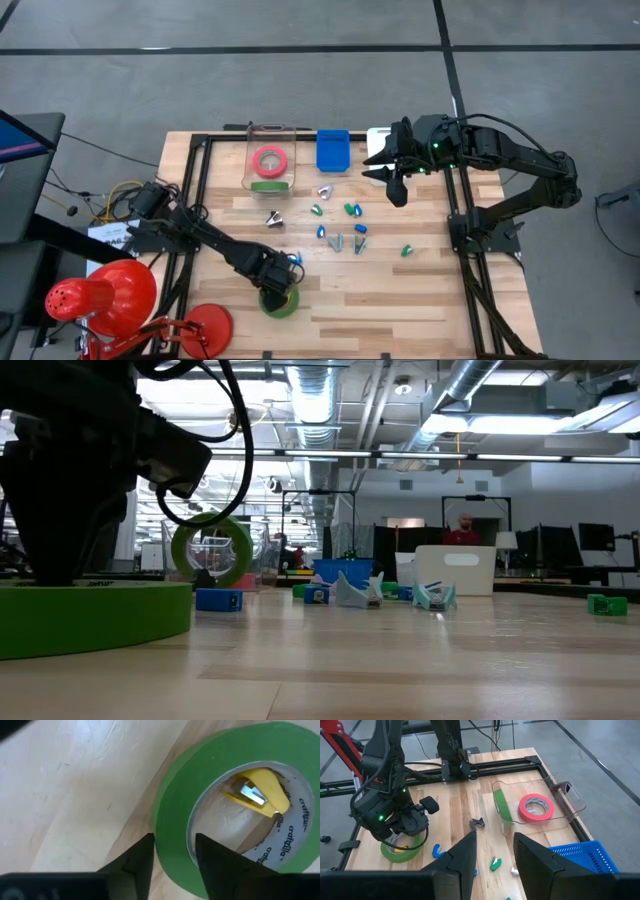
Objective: Pick and place Stapler, Stapler remover, tape
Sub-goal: Put the green tape into the transparent bin
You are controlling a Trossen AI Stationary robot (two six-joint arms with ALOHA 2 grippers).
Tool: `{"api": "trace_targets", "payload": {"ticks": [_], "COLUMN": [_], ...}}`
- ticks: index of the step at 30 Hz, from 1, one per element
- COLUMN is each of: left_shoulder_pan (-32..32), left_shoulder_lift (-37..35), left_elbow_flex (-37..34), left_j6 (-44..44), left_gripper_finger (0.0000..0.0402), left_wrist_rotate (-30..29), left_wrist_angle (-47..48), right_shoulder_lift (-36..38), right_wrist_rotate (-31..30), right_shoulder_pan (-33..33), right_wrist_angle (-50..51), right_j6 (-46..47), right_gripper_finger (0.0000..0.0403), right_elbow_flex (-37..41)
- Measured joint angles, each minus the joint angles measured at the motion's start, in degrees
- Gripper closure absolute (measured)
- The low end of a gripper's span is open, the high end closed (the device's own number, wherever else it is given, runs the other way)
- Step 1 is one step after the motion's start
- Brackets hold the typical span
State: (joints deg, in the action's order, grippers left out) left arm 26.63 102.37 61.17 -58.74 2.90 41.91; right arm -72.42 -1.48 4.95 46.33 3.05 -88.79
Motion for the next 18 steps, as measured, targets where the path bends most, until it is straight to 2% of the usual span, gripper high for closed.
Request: {"api": "trace_targets", "payload": {"ticks": [8,18], "left_shoulder_pan": [-0.02,-1.02], "left_shoulder_lift": [-0.04,-3.99], "left_elbow_flex": [0.00,-0.04], "left_j6": [0.02,0.02], "left_gripper_finger": [0.0318,0.0330], "left_wrist_rotate": [-0.20,-0.15], "left_wrist_angle": [-0.39,-1.07], "right_shoulder_lift": [0.00,0.00], "right_wrist_rotate": [0.01,0.02], "right_shoulder_pan": [0.00,0.00], "right_wrist_angle": [0.00,0.00], "right_j6": [0.00,0.00], "right_gripper_finger": [0.0281,0.0281], "right_elbow_flex": [0.00,0.00]}}
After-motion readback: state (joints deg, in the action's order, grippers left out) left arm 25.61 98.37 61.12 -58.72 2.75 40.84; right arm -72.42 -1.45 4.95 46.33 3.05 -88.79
